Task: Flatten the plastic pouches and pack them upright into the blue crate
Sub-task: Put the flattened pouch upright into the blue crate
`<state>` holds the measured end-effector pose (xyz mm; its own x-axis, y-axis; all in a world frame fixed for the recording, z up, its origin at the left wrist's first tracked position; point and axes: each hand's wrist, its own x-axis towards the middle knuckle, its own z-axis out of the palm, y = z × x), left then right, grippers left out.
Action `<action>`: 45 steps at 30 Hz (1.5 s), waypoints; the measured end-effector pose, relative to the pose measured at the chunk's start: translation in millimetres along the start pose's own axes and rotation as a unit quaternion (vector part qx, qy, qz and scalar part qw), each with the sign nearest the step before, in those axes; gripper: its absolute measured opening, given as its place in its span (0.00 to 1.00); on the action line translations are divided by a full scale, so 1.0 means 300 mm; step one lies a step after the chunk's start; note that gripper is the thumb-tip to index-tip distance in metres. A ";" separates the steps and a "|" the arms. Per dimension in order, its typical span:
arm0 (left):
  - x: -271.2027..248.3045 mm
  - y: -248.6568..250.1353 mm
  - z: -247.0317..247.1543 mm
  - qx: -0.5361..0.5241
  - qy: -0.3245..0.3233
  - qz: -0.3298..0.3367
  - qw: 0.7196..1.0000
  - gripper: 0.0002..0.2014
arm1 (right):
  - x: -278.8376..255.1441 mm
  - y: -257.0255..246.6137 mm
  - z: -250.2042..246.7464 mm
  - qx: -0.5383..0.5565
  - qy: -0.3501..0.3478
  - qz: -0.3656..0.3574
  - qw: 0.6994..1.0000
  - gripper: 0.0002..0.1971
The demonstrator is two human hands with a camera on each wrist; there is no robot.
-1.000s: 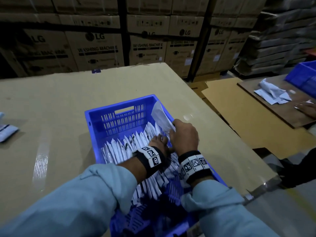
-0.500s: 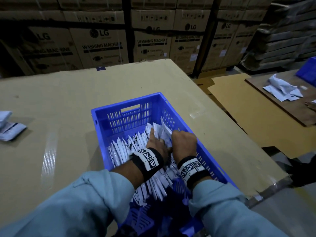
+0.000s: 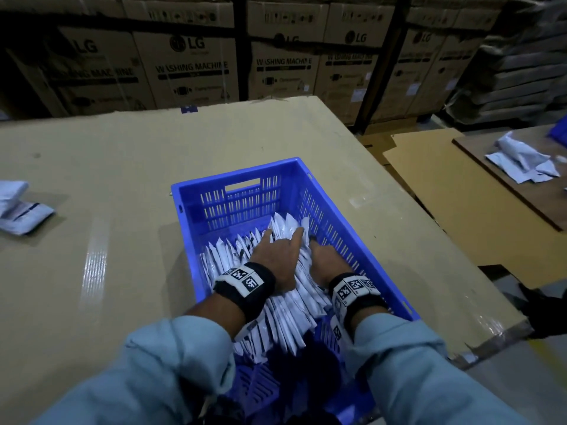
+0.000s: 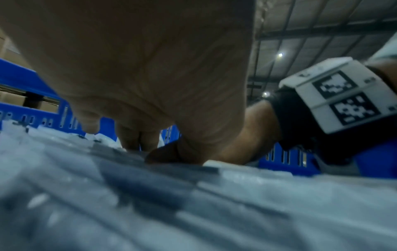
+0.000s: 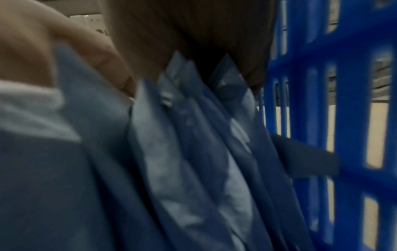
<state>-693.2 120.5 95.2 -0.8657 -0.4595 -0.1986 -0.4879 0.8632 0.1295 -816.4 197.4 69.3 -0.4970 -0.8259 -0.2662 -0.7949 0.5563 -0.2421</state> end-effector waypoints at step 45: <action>-0.763 -0.497 -0.324 -0.234 0.395 -0.149 0.875 0.17 | -0.341 -0.611 -0.281 -0.130 0.192 -0.132 0.964 0.10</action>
<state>-433.2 76.7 215.7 -0.4080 -0.8110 0.4193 -0.5376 0.5846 0.6077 -649.2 172.2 219.7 -0.3186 -0.9361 0.1488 -0.9466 0.3223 0.0007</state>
